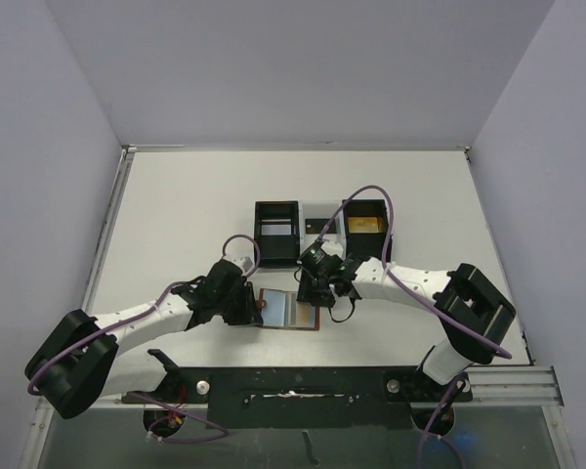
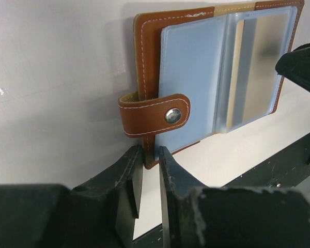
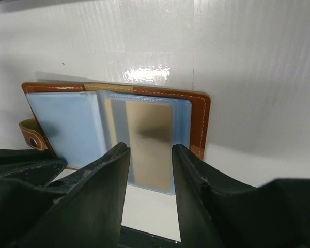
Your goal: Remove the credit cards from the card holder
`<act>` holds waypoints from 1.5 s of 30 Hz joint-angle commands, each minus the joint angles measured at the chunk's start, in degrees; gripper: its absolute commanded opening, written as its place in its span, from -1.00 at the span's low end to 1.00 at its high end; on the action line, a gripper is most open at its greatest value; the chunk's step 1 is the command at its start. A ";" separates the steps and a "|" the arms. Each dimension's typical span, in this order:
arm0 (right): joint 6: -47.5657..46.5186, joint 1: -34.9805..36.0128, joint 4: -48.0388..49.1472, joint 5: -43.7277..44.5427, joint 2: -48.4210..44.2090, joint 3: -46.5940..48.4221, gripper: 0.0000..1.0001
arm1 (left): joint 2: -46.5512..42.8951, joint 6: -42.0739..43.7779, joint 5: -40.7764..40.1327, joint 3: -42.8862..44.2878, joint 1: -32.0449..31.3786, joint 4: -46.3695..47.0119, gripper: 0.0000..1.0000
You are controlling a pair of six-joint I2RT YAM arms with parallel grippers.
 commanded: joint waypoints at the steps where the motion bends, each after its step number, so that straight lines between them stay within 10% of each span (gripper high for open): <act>1: -0.53 0.48 -2.93 3.73 -1.76 2.95 -0.21 | -0.53 0.14 1.40 -0.18 -0.13 2.79 -0.69; 45: 0.42 3.04 -7.39 5.80 3.24 6.48 -0.20 | 0.47 -0.70 1.08 0.38 -0.88 2.43 -0.80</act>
